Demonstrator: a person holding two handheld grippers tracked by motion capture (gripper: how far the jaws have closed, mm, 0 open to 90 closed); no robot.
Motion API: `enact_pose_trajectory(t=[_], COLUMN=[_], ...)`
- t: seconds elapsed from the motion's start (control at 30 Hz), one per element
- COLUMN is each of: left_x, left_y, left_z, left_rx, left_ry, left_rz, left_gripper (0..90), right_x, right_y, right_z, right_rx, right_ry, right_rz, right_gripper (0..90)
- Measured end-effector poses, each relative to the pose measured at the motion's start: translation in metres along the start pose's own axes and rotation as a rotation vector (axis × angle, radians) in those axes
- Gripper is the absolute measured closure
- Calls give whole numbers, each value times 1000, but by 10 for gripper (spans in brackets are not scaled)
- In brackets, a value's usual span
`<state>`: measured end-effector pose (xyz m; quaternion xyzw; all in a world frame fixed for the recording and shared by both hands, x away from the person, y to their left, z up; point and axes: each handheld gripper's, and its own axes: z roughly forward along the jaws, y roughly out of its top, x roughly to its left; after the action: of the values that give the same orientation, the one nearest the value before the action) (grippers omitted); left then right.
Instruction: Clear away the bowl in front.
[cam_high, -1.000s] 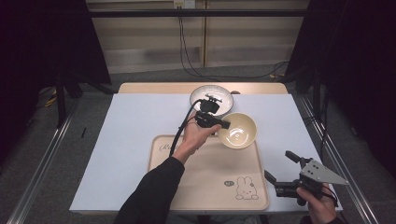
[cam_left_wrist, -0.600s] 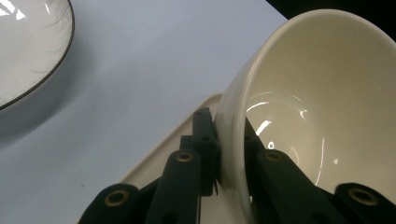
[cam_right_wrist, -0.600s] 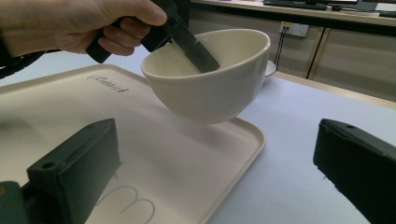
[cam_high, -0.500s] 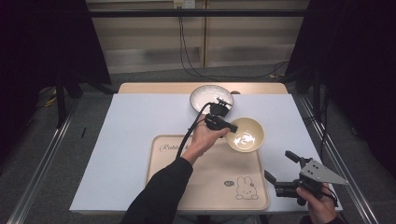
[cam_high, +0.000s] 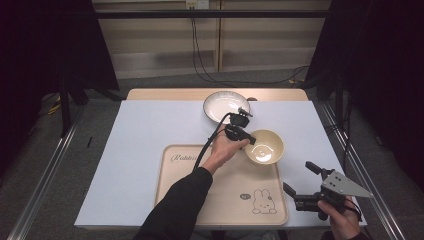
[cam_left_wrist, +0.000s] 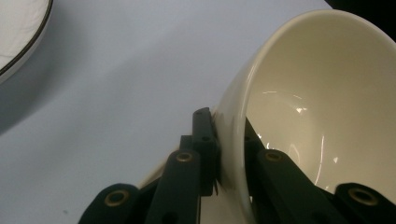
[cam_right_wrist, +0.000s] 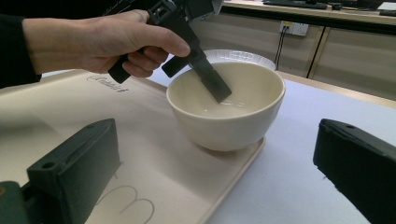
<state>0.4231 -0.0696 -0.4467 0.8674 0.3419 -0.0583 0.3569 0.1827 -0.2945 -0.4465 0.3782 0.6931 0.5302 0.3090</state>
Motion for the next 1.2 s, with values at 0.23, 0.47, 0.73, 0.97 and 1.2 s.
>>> enact_pose_trajectory(t=[0.23, 0.47, 0.73, 0.97, 1.2], left_x=[3, 4, 1, 2, 4], left_y=[-2, -1, 1, 0, -2], left_z=[6, 8, 9, 10, 8], left_rx=[17, 21, 4, 15, -20], left_ry=[-6, 6, 17, -2, -18], left_rz=[-21, -24, -30, -16, -8], left_gripper=[837, 837, 833, 824, 809], right_x=[0, 0, 0, 0, 0], right_y=[0, 0, 0, 0, 0], right_z=[0, 0, 0, 0, 0], right_rx=[2, 1, -1, -1, 0], right_ry=[5, 5, 5, 6, 7], right_rz=[-2, 2, 2, 1, 1], right_gripper=[0, 0, 0, 0, 0])
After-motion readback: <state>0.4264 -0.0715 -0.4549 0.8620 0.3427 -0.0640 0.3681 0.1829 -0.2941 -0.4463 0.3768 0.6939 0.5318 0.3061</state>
